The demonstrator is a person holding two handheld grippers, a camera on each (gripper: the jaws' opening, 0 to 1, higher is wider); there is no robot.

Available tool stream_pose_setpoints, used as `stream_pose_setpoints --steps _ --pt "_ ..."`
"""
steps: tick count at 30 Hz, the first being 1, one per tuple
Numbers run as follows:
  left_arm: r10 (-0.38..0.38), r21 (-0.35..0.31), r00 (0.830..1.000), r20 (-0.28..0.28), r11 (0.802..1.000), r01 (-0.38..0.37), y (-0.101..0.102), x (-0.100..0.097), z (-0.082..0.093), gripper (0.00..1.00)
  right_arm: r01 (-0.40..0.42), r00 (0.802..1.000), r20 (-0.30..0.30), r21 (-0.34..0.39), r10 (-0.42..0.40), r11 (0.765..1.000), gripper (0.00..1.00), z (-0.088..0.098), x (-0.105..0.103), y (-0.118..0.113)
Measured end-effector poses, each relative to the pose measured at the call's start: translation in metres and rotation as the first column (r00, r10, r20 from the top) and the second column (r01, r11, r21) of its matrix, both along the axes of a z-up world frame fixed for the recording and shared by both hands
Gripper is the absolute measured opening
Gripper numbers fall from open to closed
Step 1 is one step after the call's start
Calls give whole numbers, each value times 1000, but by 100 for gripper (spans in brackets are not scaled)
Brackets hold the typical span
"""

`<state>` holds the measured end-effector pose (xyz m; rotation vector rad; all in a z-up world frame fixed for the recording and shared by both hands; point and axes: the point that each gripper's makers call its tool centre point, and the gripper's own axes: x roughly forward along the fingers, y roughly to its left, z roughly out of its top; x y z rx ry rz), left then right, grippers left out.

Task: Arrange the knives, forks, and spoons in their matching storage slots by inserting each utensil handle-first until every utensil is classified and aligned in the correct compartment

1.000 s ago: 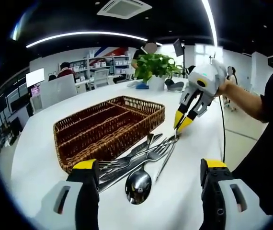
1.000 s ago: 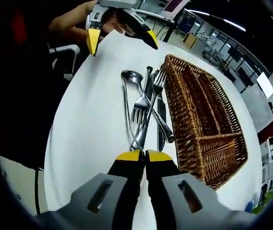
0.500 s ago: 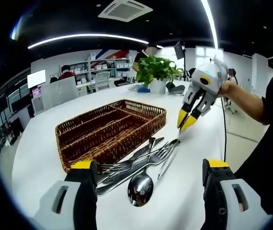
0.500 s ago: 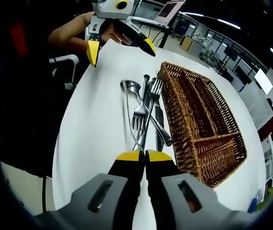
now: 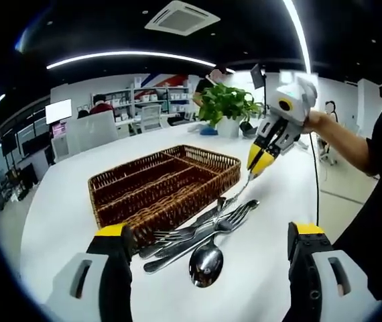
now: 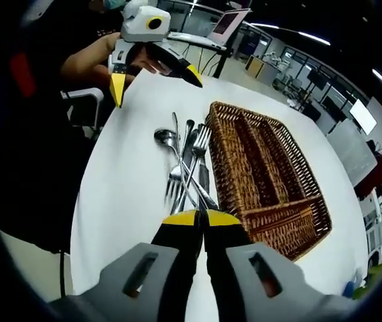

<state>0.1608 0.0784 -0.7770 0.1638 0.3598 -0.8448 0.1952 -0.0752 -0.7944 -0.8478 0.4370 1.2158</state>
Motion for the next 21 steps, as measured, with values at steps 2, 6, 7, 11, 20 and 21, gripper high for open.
stream_pose_setpoints --steps 2,6,7,11,20,21 --pt "5 -7 1000 1 1000 -4 2 1 2 99 1 1000 3 4 -1 1000 0 4 5 2" --pt "25 -19 1000 1 1000 -25 9 3 4 99 1 1000 17 17 -1 1000 0 14 17 6" --pt "30 -24 1000 0 999 -30 10 3 4 99 1 1000 18 17 -2 1000 0 15 20 7" --pt "52 -37 999 8 998 -52 18 6 11 99 7 999 38 38 -8 999 0 26 37 11" --pt "68 -40 997 22 997 -67 25 8 16 99 44 996 74 64 -49 997 0 48 86 23" --pt "68 -41 997 22 997 -67 25 9 15 99 50 995 78 66 -55 997 0 49 90 24"
